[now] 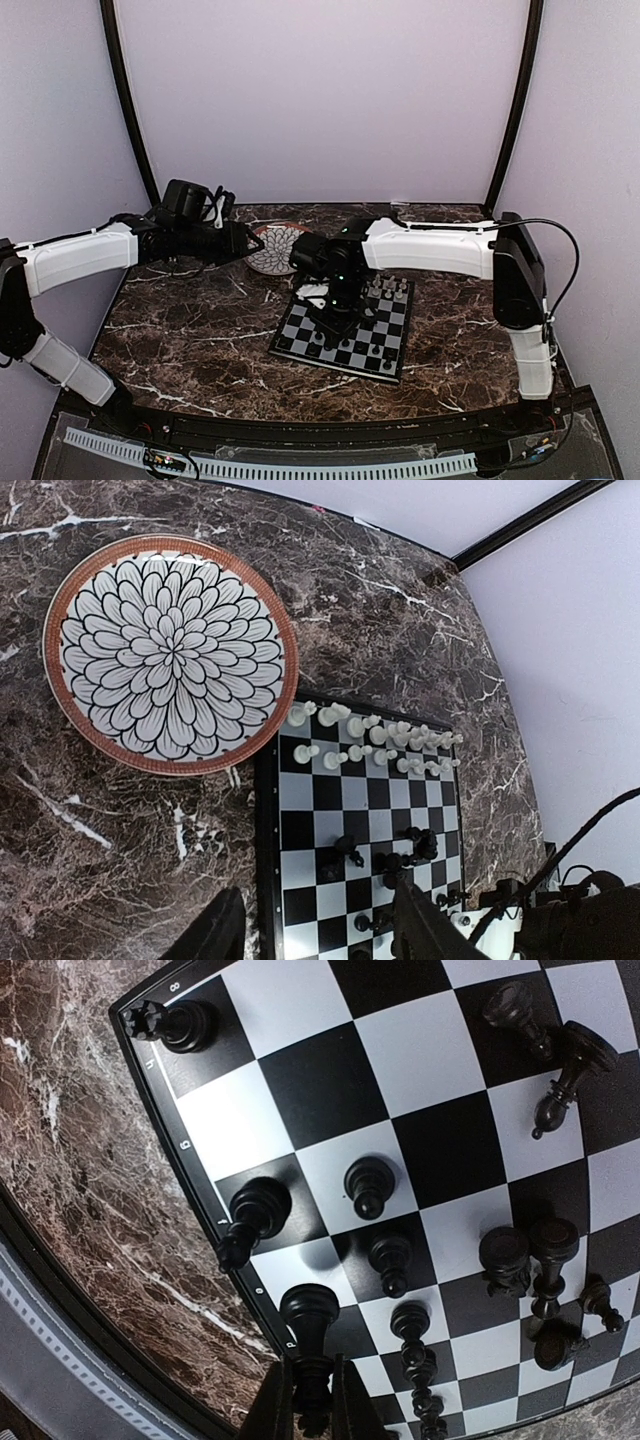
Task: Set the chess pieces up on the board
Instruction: Place the king on e8.
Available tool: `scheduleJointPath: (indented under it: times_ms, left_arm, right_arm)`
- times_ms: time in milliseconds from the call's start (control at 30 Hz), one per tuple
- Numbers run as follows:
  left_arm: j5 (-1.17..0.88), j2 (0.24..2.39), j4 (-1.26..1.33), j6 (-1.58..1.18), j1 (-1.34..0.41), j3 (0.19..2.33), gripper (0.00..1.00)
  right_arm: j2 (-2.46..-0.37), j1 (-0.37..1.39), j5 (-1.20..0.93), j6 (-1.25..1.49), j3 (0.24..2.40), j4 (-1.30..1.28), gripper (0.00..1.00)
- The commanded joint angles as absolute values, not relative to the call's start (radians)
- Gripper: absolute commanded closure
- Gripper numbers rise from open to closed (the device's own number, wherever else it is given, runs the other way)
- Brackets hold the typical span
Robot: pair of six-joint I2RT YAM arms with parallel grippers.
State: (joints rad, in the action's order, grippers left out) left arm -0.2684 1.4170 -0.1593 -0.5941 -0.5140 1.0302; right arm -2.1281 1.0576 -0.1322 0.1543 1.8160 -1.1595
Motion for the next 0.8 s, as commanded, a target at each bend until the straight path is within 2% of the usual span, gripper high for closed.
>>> scheduleJointPath:
  times_ms: [0,500,767]
  left_arm:
    - [-0.275,1.361,-0.162,-0.588,-0.506,0.995,0.47]
    - [-0.287,1.37,-0.152,-0.596,-0.499,0.965,0.47]
    - [-0.305,1.395,-0.141,-0.595,-0.496,0.973,0.47]
  right_arm:
    - [-2.144,1.065,-0.154,0.153,1.841,-1.162,0.97]
    - [-2.182,1.062,-0.17,0.155,1.849,-1.158,0.94]
    - [-2.182,1.048,-0.179,0.156,1.851,-1.155,0.79]
